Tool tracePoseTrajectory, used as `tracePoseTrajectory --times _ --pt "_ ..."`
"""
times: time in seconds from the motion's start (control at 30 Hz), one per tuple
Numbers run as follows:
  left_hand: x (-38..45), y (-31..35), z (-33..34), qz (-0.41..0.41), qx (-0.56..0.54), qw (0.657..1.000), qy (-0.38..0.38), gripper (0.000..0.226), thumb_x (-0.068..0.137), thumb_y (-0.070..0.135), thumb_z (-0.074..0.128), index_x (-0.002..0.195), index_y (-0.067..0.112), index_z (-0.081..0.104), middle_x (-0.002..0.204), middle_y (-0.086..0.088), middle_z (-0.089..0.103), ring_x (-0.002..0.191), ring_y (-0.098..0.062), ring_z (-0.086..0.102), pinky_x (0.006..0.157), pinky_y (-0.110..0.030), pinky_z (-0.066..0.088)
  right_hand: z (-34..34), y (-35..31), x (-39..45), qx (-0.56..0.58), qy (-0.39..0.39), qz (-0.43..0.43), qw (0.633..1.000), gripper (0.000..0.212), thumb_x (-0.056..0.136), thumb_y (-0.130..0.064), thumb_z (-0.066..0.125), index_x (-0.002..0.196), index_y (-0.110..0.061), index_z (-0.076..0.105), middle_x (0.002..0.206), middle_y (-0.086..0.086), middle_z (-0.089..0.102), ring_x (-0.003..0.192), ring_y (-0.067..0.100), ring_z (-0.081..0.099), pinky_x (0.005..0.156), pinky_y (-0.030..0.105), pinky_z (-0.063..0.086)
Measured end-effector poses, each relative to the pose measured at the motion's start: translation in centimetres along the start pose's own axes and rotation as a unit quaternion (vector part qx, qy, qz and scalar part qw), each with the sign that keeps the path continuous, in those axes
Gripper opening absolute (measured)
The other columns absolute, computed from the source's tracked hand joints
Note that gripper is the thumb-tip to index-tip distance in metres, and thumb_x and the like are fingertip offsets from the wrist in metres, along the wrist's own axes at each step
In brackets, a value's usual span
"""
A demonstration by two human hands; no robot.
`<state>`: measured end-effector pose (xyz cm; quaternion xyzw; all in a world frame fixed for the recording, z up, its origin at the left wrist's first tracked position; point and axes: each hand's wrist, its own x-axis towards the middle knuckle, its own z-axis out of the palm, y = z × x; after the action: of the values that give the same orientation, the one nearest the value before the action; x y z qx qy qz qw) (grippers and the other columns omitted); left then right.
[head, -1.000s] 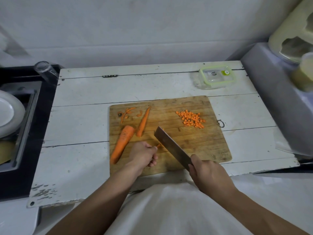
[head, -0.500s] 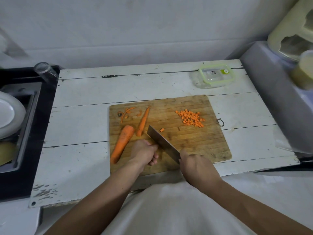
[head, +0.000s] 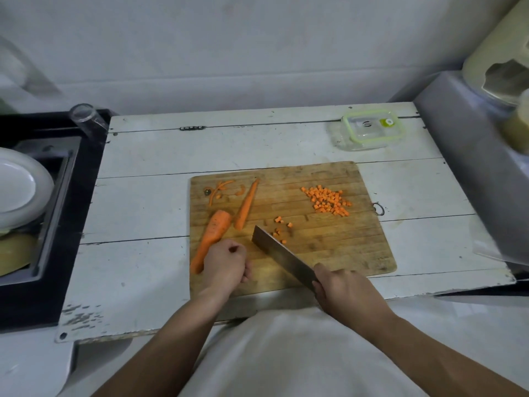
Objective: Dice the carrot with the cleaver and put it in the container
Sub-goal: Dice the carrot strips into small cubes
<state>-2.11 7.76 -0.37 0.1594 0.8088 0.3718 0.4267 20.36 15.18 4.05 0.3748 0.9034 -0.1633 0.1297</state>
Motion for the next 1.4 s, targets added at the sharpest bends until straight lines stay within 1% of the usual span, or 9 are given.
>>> tracePoseTrajectory --times 0.5,0.6,0.67,0.73,0.8,0.93,1.07,1.2,1.4 --pt "-1.1 2.3 1.9 0.001 -0.004 0.999 -0.032 0.016 0.103 0.014 0.055 0.097 0.013 0.07 0.082 -0.01 0.074 0.066 -0.021 0.071 0.061 -0.03 0.059 -2.1 6.3 4.8 0.024 0.086 0.162 0.983 0.02 0.101 -0.029 0.044 0.113 -0.017 0.054 0.087 0.011 0.066 0.077 0.033 0.06 0.064 0.037 0.051" --pt "-1.3 3.6 2.7 0.013 -0.042 0.999 0.008 0.014 0.103 0.014 0.056 0.101 0.017 0.07 0.089 -0.007 0.075 0.076 -0.02 0.074 0.068 -0.03 0.061 -3.0 7.7 3.7 -0.04 0.116 0.099 0.988 0.015 0.095 -0.023 0.057 0.109 -0.018 0.056 0.073 0.005 0.061 0.057 0.028 0.046 0.05 0.032 0.037" --pt "-1.4 4.5 3.0 0.042 -0.08 0.993 0.071 0.014 0.101 0.013 0.059 0.102 0.021 0.07 0.093 -0.005 0.073 0.084 -0.021 0.073 0.077 -0.033 0.062 -3.5 9.2 2.6 -0.118 0.148 0.012 0.982 0.036 0.067 -0.005 0.077 0.092 -0.016 0.055 0.063 0.003 0.054 0.041 0.027 0.032 0.041 0.027 0.023" --pt "-1.5 5.6 3.2 0.084 -0.106 0.981 0.141 0.018 0.099 0.013 0.059 0.095 0.025 0.072 0.095 -0.003 0.072 0.088 -0.022 0.071 0.082 -0.038 0.06 -3.9 11.5 1.8 -0.159 0.17 -0.067 0.97 0.049 0.049 0.01 0.075 0.088 -0.014 0.056 0.074 0.006 0.052 0.036 0.025 0.032 0.041 0.026 0.018" --pt "-2.0 7.1 3.8 0.121 -0.088 0.975 0.162 0.022 0.098 0.014 0.058 0.088 0.027 0.073 0.092 0.002 0.072 0.088 -0.018 0.069 0.083 -0.039 0.058 -4.0 14.0 2.0 -0.191 0.17 -0.123 0.959 0.052 0.052 0.012 0.07 0.097 -0.012 0.06 0.089 0.009 0.052 0.044 0.025 0.044 0.04 0.029 0.027" --pt "-2.8 10.0 7.5 0.244 0.122 0.962 -0.011 0.024 0.098 0.01 0.059 0.089 0.029 0.072 0.093 0.017 0.071 0.089 -0.001 0.064 0.082 -0.021 0.051 -3.9 18.0 3.3 -0.224 0.194 -0.199 0.934 0.046 0.063 0.01 0.06 0.105 -0.01 0.056 0.096 0.016 0.053 0.056 0.029 0.053 0.048 0.038 0.048" --pt "-1.4 9.8 13.0 0.347 0.385 0.848 -0.11 0.021 0.101 0.017 0.05 0.114 0.024 0.065 0.11 0.011 0.053 0.114 -0.014 0.049 0.1 -0.028 0.039 -3.7 19.9 4.0 -0.25 0.219 -0.247 0.91 0.031 0.076 0.003 0.046 0.102 -0.009 0.058 0.098 0.021 0.056 0.06 0.031 0.056 0.054 0.04 0.051" --pt "0.8 10.2 15.5 0.286 0.385 0.875 -0.068 0.024 0.104 0.024 0.047 0.125 0.022 0.059 0.123 0.003 0.052 0.12 -0.018 0.042 0.106 -0.031 0.036 -3.6 20.9 4.4 -0.247 0.235 -0.278 0.898 0.029 0.081 0.0 0.036 0.096 -0.01 0.059 0.095 0.019 0.057 0.059 0.03 0.056 0.053 0.039 0.051" --pt "0.8 11.2 16.3 0.293 0.313 0.902 -0.043 0.036 0.099 -0.001 0.045 0.115 0.019 0.07 0.118 0.006 0.058 0.115 -0.011 0.046 0.099 -0.019 0.036 -3.3 22.2 4.9 -0.224 0.246 -0.298 0.895 0.024 0.083 -0.004 0.04 0.097 -0.011 0.058 0.093 0.013 0.055 0.06 0.028 0.057 0.053 0.038 0.05"
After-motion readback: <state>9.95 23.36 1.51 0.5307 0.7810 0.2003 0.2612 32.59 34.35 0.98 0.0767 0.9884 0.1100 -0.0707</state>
